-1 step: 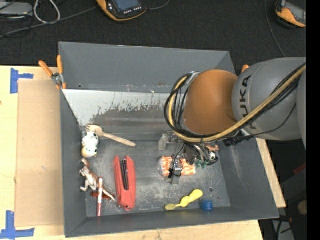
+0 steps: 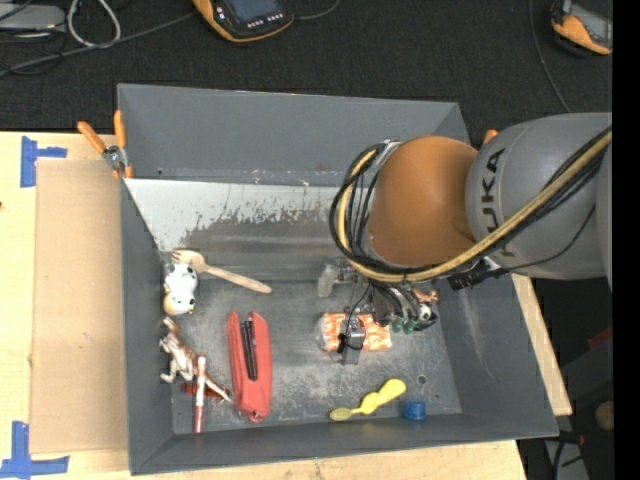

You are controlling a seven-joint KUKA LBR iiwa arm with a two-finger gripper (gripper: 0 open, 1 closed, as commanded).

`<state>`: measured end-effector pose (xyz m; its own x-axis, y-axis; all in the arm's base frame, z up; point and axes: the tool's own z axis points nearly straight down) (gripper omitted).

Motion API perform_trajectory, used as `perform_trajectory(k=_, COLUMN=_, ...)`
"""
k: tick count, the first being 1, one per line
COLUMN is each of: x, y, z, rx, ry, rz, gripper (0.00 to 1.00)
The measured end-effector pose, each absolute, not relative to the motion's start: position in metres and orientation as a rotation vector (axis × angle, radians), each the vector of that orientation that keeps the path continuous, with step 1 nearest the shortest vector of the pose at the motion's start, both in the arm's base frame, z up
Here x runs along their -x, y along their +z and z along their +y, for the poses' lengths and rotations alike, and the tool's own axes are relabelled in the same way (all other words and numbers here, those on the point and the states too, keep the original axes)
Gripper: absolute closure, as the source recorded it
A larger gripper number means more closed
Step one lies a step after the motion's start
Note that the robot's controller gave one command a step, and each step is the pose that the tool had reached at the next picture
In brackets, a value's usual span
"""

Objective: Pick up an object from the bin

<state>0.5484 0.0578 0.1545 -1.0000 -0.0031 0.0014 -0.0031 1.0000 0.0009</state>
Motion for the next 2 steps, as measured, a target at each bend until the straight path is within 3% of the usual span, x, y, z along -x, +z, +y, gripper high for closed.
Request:
perform_trajectory(k=1, x=-0.557, y=0.122, z=-0.003, rx=-0.047, ry=-0.002, rz=-3.139, gripper=0.0)
perform_trajectory(k=2, x=-0.6, y=0.081, z=-0.036, rx=-0.204, ry=-0.004, rz=-3.14, gripper=0.0)
